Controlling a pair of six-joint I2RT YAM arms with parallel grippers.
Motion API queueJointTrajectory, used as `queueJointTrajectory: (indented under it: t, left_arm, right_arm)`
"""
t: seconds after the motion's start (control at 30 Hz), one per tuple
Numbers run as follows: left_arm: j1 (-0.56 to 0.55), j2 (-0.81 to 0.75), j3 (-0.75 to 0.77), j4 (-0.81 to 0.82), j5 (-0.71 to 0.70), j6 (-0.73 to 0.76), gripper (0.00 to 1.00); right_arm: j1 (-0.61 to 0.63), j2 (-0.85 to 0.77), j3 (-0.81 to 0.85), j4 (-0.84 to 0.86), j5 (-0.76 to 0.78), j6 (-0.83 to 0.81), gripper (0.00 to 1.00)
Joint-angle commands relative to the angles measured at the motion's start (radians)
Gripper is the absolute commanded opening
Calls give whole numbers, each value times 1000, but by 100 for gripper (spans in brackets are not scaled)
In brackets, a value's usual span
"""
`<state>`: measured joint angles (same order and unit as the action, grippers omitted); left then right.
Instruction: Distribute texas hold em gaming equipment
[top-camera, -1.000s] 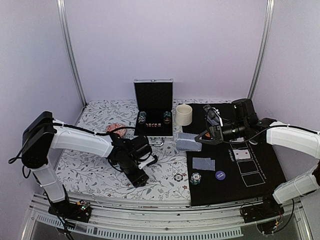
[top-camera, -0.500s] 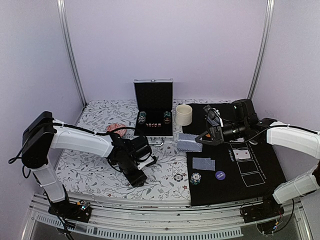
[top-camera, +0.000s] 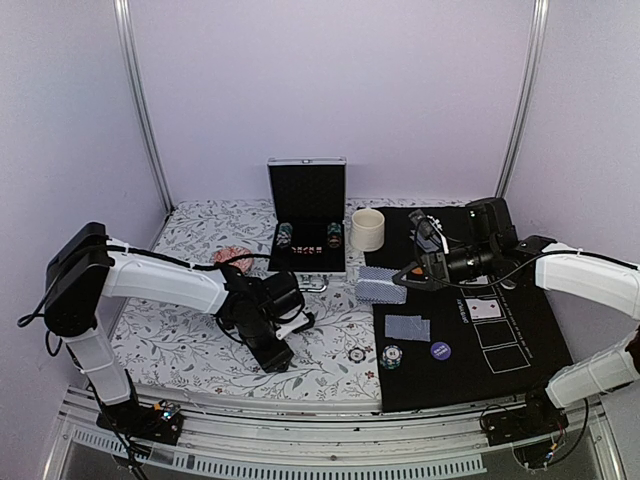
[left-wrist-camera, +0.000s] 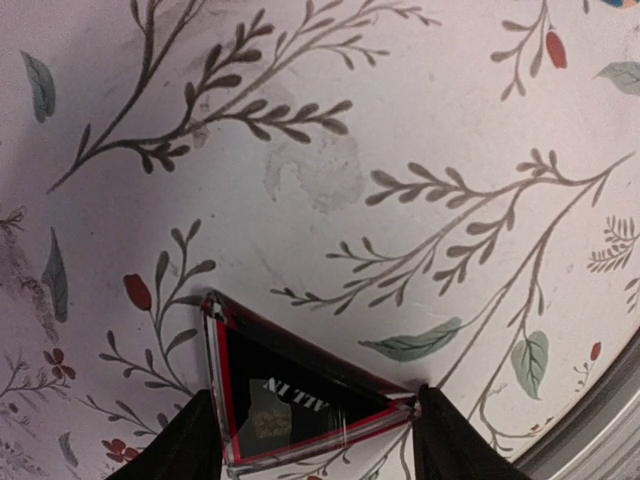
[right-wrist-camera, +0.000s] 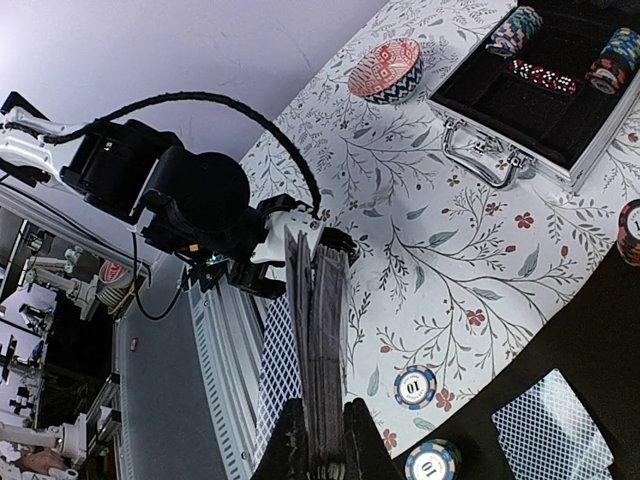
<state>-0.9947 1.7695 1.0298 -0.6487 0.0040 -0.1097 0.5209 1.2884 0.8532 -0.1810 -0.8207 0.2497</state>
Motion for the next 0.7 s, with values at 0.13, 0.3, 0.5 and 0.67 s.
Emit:
queueJointTrajectory:
  t: [0.13, 0.3, 0.5, 0.67]
  left_arm:
    - [-8, -6, 35, -61, 22, 8, 45]
    - [-33, -37, 159, -132, -14, 28, 44]
    - [-158, 29, 438, -190, -43, 120, 44]
    - [-274, 223, 731, -189, -24, 233, 44]
  right_arm:
    - [-29, -13, 14, -17, 4, 9, 2]
    - [-103, -34, 38, -43, 4, 39, 2]
    - [-270, -77, 61, -120, 36, 52, 2]
    - [-411, -123, 92, -182, 66, 50, 2]
